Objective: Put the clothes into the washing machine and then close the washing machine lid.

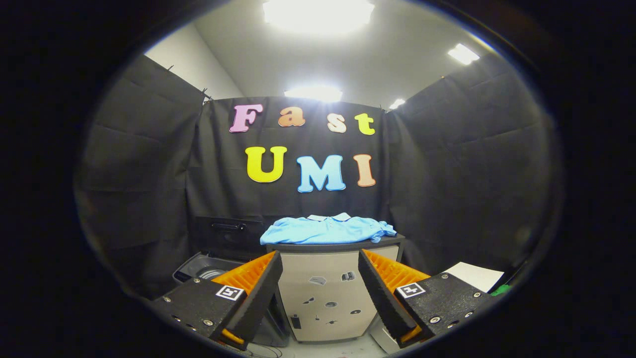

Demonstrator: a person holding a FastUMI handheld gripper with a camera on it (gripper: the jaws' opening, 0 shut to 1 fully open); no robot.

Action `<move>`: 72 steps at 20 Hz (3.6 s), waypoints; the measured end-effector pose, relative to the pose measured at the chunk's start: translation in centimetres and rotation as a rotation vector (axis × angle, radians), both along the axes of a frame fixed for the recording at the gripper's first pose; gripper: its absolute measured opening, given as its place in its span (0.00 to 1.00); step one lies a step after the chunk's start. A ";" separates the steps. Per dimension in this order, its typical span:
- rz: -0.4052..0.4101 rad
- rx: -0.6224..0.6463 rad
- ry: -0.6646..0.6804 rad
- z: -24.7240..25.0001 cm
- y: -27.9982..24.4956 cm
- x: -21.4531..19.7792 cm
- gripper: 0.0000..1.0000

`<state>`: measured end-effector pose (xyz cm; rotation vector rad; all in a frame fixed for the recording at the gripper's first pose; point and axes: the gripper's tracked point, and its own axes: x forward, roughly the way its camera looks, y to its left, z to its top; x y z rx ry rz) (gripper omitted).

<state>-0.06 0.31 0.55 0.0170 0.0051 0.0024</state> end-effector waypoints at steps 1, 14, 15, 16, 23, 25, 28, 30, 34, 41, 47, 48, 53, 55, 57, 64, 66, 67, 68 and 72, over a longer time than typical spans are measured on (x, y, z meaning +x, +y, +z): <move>-0.003 -0.002 -0.003 0.3 -0.1 -0.1 0.96; -0.007 0.009 0.002 4.2 -0.6 5.1 0.96; -0.012 0.015 0.004 4.4 -0.9 5.8 0.96; -0.015 0.020 0.006 4.4 -1.1 6.6 0.96; 0.001 0.012 0.035 5.6 -1.5 12.5 0.96; 0.009 0.009 0.048 5.8 -1.7 14.2 0.96; 0.027 0.001 0.063 5.9 -1.5 16.7 0.96; 0.032 0.001 0.074 5.9 -1.5 18.3 0.96; 0.058 0.009 0.120 5.2 -1.1 21.6 0.96; 0.073 -0.001 0.217 3.2 -1.4 26.8 0.96; 0.075 -0.001 0.291 1.1 -2.0 31.2 0.96; 0.077 -0.002 0.305 0.7 -2.1 31.9 0.96; 0.084 -0.014 0.386 -1.8 -2.8 35.1 0.96; 0.093 -0.014 0.414 -2.5 -2.8 36.0 0.96; 0.102 -0.019 0.443 -3.2 -2.8 36.9 0.96; 0.132 -0.028 0.581 -6.4 -2.4 39.1 0.96; 0.129 -0.023 0.627 -7.3 -2.5 39.4 0.96; 0.130 -0.026 0.646 -7.7 -2.6 39.5 0.96; 0.136 -0.032 0.674 -8.2 -2.6 39.6 0.96; 0.153 -0.038 0.729 -9.2 -2.5 39.4 0.96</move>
